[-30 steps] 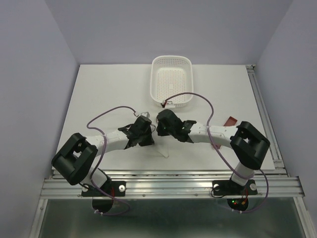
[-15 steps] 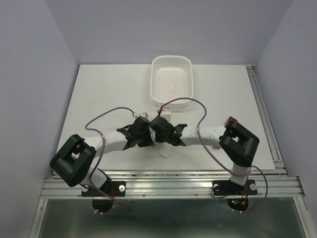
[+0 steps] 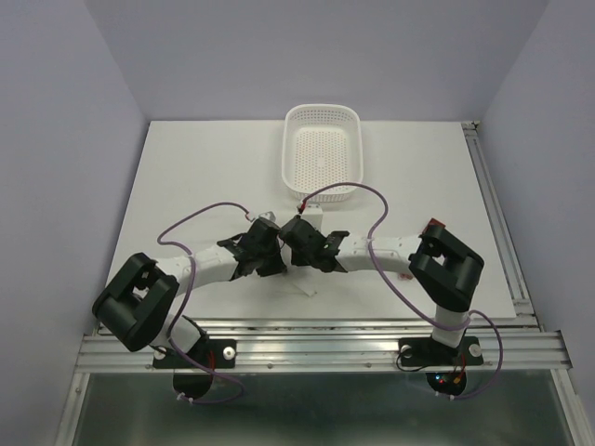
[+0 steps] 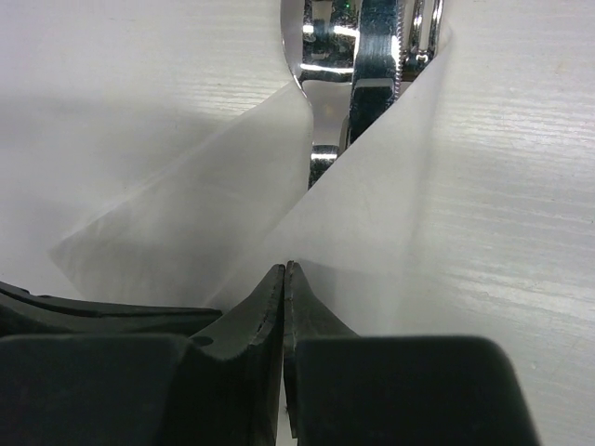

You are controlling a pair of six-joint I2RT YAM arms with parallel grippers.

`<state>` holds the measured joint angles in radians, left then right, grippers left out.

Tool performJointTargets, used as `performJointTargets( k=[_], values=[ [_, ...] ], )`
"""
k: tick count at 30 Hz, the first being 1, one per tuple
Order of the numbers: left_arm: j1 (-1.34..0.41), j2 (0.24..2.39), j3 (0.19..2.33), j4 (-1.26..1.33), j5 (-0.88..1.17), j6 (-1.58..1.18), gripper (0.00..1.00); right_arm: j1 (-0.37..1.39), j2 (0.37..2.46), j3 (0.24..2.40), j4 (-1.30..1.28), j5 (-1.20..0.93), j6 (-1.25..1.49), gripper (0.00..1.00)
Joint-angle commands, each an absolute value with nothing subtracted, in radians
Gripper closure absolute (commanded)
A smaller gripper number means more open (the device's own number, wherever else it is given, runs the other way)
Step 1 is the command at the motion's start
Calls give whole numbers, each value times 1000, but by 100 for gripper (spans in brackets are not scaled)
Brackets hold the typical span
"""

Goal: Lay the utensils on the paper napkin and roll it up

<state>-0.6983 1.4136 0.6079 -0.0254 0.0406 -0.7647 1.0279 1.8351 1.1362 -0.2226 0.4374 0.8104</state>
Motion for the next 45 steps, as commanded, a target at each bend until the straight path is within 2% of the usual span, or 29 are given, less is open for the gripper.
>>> performJointTargets(
  k=[1,19,24,29,45],
  values=[
    [-700,1368,612,-107,8,-753,100,1039,1893,1127,-285,456,844,95],
    [-666,1308,638,-109,-6,-747,100,1040,1882,1088,-284,416,868,96],
    [-664,1293,592,7,113,-762,100,1040,1870,1108,-291,416,854,96],
    [-664,1310,557,67,150,-772,100,1042,1874,1120,-296,413,853,96],
    [-649,1378,506,60,104,-788,100,1043,1828,1161,-230,350,834,95]
  ],
)
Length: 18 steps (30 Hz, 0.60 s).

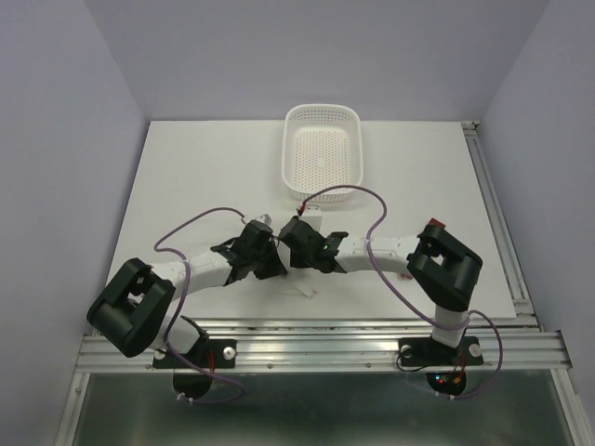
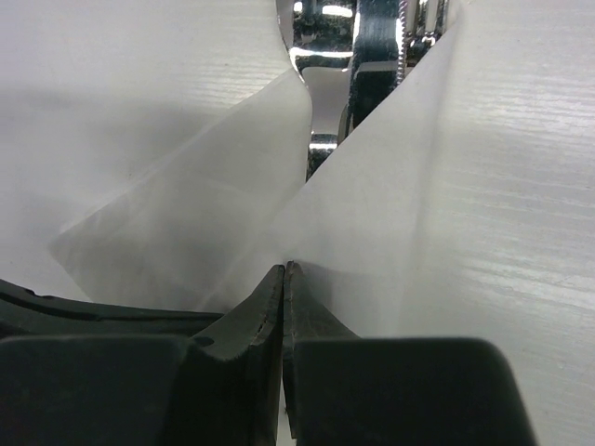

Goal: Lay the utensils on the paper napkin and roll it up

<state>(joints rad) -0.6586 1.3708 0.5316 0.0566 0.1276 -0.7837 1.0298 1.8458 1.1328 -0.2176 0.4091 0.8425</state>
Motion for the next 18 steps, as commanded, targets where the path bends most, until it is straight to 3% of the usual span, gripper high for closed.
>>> performJointTargets(
  k=[1,17,18],
  values=[
    [-649,1376,505,60,104,-788,100,1046,1832,1163,-226,345,836,95],
    [-614,1304,531,2,71,-788,100,1066,1904,1124,-287,400,890,96],
    [-609,1293,557,-43,61,-785,93,1068,1904,1120,-281,397,893,96]
  ],
)
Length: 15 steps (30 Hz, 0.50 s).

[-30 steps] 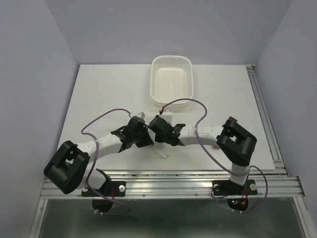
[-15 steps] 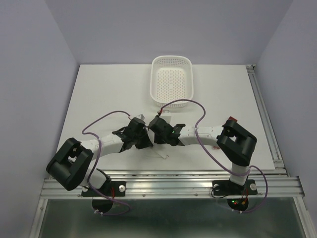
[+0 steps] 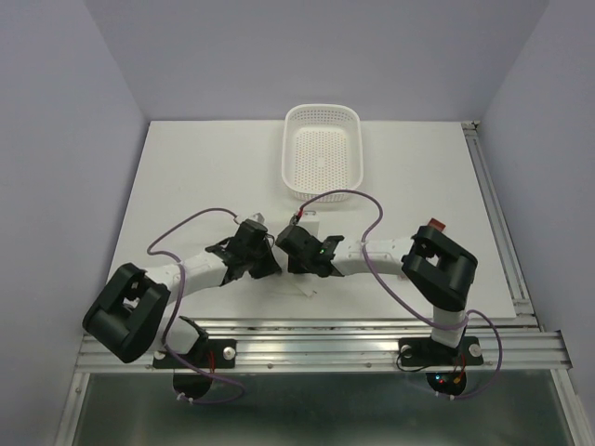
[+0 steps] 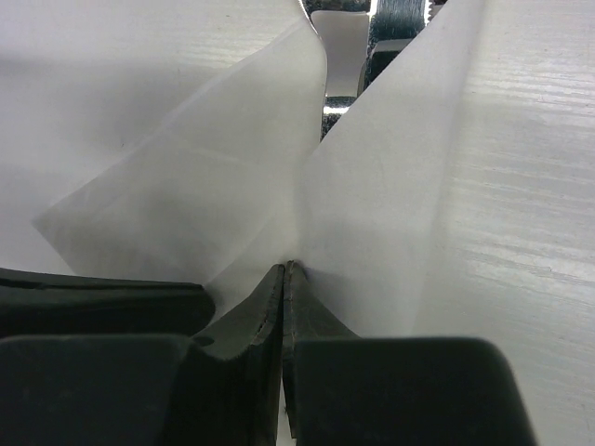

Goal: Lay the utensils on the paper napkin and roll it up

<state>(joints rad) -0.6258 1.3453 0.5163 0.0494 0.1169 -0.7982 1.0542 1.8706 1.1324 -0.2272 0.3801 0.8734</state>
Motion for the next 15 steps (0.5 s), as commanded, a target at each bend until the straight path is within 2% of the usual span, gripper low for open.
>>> performJointTargets(
  k=[1,2,4,5,6,8,9,12,15],
  values=[
    [-604,1273,571,-63,49,-781,90,1068,1905,1115,-276,394,896,96],
    [-588,1261,586,-81,34,-773,89,1068,1908,1112,-273,390,897,96],
    [-551,1232,627,-146,-53,-743,77,1072,1905,1105,-265,387,899,96],
    [-537,1224,638,-164,-78,-732,70,1072,1904,1101,-262,385,899,96],
    [-523,1220,647,-201,-98,-721,57,1072,1901,1095,-252,384,902,96],
    [-497,1213,658,-212,-120,-692,50,1072,1894,1083,-241,383,903,96],
    [-479,1213,654,-210,-126,-684,44,1072,1888,1077,-235,380,904,96],
    [-471,1232,638,-181,-117,-661,35,1072,1884,1066,-218,376,904,96],
    [-469,1278,631,-161,-71,-650,34,1072,1885,1062,-201,364,905,96]
  ],
)
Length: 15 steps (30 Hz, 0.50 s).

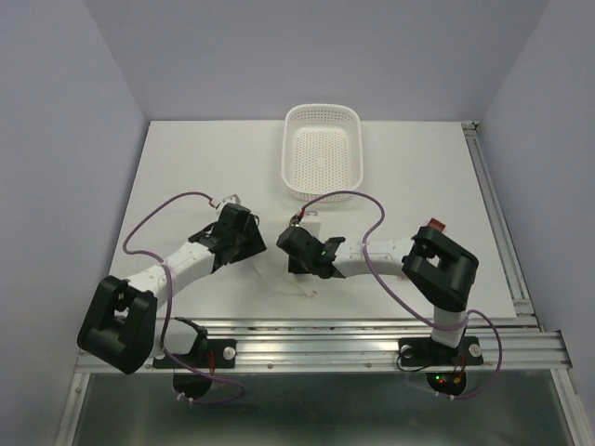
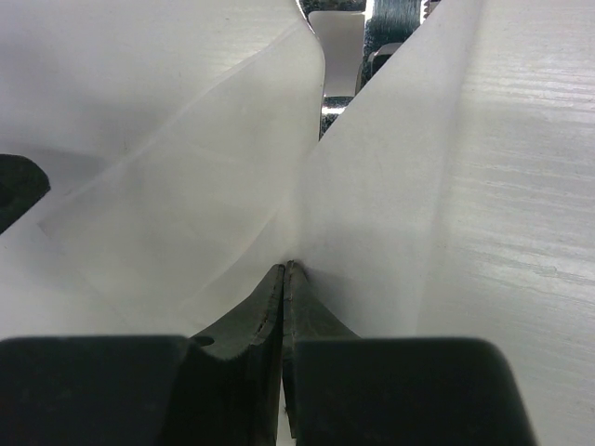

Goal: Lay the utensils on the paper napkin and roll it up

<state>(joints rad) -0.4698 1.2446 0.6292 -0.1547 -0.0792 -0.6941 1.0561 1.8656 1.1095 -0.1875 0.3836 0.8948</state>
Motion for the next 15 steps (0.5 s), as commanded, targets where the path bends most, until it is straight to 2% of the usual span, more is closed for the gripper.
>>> performJointTargets(
  k=[1,11,15],
  values=[
    [-469,1293,623,-160,-64,-652,34,1072,1884,1062,-199,362,904,96],
    [-469,1319,566,-101,-5,-663,38,1072,1875,1040,-175,362,904,96],
    [-471,1348,577,-91,27,-657,48,1072,1875,1032,-166,364,905,96]
  ],
)
